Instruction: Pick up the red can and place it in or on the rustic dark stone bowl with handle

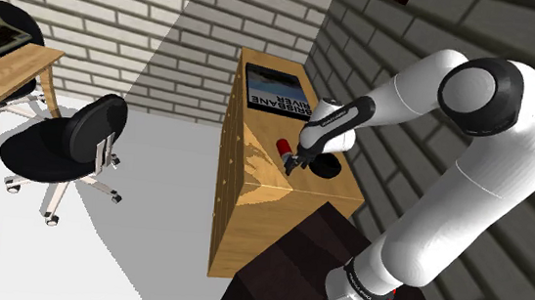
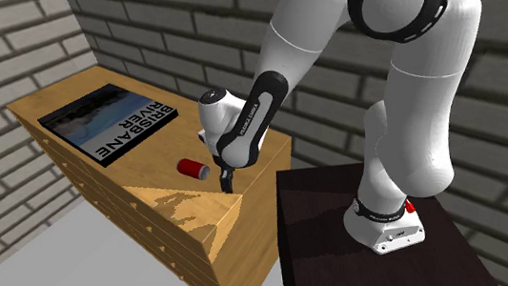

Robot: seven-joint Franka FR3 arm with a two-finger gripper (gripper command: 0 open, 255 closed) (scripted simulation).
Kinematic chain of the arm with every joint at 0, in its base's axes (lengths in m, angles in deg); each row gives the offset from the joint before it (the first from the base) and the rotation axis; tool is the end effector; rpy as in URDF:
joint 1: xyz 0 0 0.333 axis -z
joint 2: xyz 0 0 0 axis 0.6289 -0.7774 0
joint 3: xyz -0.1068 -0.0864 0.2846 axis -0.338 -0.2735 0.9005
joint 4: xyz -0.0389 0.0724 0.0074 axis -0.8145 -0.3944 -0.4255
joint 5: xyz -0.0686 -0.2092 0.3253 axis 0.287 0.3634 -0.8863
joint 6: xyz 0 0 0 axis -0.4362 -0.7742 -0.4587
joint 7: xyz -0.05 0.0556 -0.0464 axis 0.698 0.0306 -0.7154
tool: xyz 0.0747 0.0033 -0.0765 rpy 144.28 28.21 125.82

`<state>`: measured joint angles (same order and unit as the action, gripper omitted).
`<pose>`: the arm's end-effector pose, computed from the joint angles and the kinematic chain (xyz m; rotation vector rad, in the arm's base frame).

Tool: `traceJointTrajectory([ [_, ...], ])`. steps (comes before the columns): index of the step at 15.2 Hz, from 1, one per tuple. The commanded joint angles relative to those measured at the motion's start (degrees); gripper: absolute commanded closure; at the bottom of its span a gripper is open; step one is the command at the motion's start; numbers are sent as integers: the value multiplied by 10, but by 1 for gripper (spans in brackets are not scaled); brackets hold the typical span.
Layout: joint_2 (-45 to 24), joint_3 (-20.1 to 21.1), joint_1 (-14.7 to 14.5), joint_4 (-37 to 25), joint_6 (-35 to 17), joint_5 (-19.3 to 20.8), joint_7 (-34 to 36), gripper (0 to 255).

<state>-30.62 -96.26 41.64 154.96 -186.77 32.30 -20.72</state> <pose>0.4127 -0.1585 0.2286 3.1002 -0.1454 0.0068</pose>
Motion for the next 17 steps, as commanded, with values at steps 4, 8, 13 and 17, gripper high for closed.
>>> traceJointTrajectory([
  [4,-24,5,2,-1,-22,-16,-11,0],
  [8,-24,5,2,-1,-22,-16,-11,0],
  [13,-24,5,2,-1,-22,-16,-11,255],
  [17,-24,5,2,-1,-22,-16,-11,255],
])
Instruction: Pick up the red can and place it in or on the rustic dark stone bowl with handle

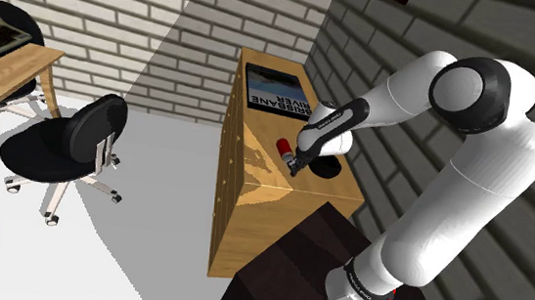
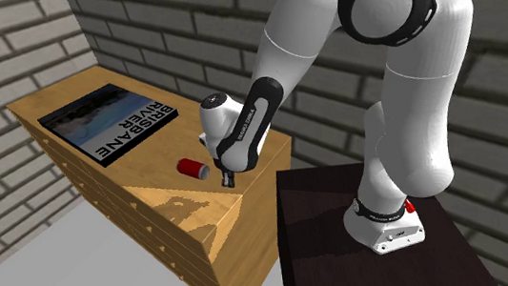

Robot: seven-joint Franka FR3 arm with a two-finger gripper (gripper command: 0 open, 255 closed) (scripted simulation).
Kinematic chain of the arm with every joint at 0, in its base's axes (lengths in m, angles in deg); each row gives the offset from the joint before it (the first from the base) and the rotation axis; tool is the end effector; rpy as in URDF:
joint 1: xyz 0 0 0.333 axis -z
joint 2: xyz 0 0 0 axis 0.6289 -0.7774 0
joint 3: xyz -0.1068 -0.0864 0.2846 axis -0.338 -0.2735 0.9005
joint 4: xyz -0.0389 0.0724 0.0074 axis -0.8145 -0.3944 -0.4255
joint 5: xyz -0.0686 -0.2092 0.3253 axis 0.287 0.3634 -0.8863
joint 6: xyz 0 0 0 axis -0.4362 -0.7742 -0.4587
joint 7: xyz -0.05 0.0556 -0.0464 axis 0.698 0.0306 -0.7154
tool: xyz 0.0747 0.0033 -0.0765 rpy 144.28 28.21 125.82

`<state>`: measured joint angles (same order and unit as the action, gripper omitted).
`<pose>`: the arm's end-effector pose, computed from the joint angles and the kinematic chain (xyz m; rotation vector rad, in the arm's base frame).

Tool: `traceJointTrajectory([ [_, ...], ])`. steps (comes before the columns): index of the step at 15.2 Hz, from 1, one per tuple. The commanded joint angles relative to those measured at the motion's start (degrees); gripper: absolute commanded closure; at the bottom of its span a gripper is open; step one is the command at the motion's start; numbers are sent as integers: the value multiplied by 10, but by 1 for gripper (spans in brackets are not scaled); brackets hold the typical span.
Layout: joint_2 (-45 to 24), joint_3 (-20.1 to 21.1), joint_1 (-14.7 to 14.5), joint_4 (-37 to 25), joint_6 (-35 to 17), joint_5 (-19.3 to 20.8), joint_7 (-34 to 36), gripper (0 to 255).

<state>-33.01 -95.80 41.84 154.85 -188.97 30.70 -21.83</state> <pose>0.4131 -0.1588 0.2151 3.0999 -0.1453 0.0074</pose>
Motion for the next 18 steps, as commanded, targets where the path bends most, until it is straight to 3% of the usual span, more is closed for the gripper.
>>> traceJointTrajectory([
  [1,0,0,0,0,0,0,0,255],
  [2,0,0,0,0,0,0,0,255],
  [3,0,0,0,0,0,0,0,0],
  [9,-106,13,35,-150,51,-65,-36,0],
  [18,-266,25,97,-405,155,-112,-43,0],
])
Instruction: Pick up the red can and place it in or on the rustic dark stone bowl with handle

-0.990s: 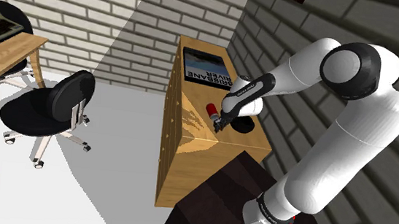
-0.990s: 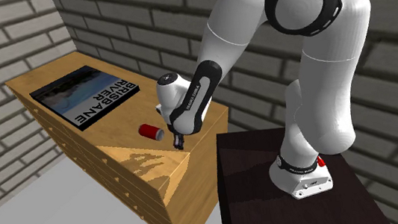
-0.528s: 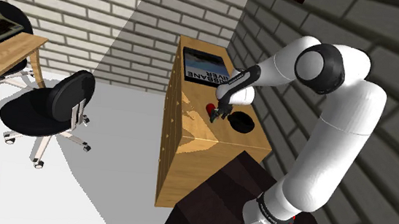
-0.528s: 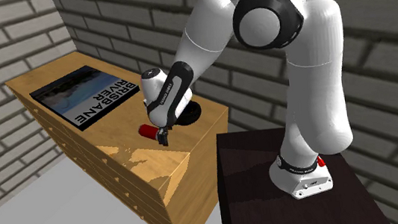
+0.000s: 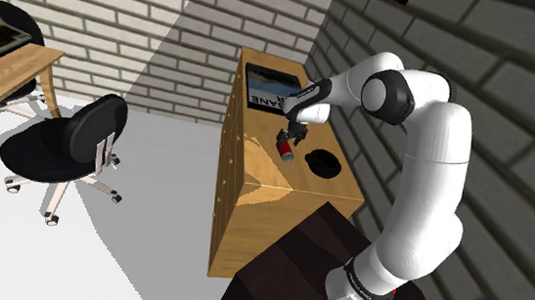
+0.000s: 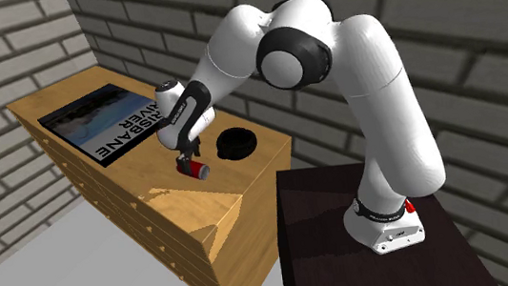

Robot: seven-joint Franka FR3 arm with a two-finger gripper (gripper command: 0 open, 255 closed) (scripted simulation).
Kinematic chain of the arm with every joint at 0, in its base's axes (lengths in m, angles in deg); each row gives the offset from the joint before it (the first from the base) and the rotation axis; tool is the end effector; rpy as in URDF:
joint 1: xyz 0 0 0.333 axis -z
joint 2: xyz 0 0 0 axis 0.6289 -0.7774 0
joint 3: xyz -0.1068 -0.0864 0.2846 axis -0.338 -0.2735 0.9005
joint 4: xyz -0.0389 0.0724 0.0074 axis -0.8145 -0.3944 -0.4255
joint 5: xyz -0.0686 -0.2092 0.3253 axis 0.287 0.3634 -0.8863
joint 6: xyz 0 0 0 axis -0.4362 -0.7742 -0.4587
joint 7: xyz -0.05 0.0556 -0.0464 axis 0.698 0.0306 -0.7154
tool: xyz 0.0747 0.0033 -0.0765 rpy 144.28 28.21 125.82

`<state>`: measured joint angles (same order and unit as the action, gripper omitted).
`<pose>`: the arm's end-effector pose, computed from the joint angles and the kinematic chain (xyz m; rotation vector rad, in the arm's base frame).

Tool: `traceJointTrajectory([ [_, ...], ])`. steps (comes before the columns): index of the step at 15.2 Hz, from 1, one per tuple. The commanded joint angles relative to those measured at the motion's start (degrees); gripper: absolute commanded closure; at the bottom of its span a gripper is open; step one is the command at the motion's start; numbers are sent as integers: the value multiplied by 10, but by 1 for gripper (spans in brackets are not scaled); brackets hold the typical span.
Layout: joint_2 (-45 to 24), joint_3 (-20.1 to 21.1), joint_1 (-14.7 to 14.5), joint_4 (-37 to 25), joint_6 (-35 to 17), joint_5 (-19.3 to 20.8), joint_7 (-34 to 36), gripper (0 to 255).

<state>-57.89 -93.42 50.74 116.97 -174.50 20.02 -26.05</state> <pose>0.5574 -0.2789 0.2023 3.0947 -0.3778 0.0041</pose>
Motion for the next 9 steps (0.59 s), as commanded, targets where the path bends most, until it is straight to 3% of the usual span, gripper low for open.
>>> traceJointTrajectory([
  [1,-36,2,15,-58,24,-8,0,0],
  [9,-91,13,29,-89,0,-21,-5,0],
])
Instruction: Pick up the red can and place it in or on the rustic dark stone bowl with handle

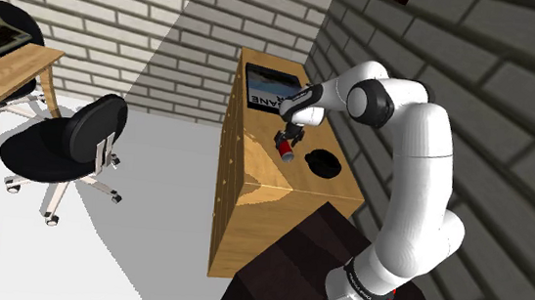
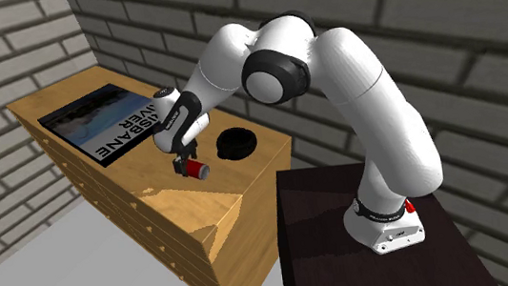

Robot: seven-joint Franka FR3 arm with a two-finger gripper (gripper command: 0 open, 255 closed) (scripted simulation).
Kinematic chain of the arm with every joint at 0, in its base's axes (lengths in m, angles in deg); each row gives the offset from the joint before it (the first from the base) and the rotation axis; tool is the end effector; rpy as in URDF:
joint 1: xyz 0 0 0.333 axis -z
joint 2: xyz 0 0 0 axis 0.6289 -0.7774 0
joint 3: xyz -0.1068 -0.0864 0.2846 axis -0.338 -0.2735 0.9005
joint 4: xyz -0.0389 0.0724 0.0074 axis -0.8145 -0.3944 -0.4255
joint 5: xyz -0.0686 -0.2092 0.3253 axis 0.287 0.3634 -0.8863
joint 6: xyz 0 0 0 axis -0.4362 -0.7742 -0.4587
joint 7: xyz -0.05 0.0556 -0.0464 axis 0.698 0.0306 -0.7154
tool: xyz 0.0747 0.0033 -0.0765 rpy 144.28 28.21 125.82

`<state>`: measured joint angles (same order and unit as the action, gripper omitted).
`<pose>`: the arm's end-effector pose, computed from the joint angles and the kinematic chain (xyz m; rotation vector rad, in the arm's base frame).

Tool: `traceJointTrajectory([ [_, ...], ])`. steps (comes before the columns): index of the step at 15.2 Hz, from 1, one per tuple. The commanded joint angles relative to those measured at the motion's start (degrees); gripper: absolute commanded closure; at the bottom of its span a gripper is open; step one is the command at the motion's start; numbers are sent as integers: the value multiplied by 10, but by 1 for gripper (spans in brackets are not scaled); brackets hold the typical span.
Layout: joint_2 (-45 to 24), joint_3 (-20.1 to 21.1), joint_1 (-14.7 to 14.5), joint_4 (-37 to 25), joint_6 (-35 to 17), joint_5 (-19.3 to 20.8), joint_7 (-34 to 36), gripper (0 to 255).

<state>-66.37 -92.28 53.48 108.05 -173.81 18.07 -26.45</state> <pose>0.5806 -0.3051 0.1674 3.0930 -0.4219 0.0035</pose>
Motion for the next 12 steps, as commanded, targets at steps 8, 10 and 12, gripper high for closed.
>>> traceJointTrajectory([
  [8,-10,3,2,-1,-9,-3,-2,0],
  [10,-10,3,2,-1,-9,-3,-2,255],
  [12,-10,3,2,-1,-8,-3,-2,255],
])
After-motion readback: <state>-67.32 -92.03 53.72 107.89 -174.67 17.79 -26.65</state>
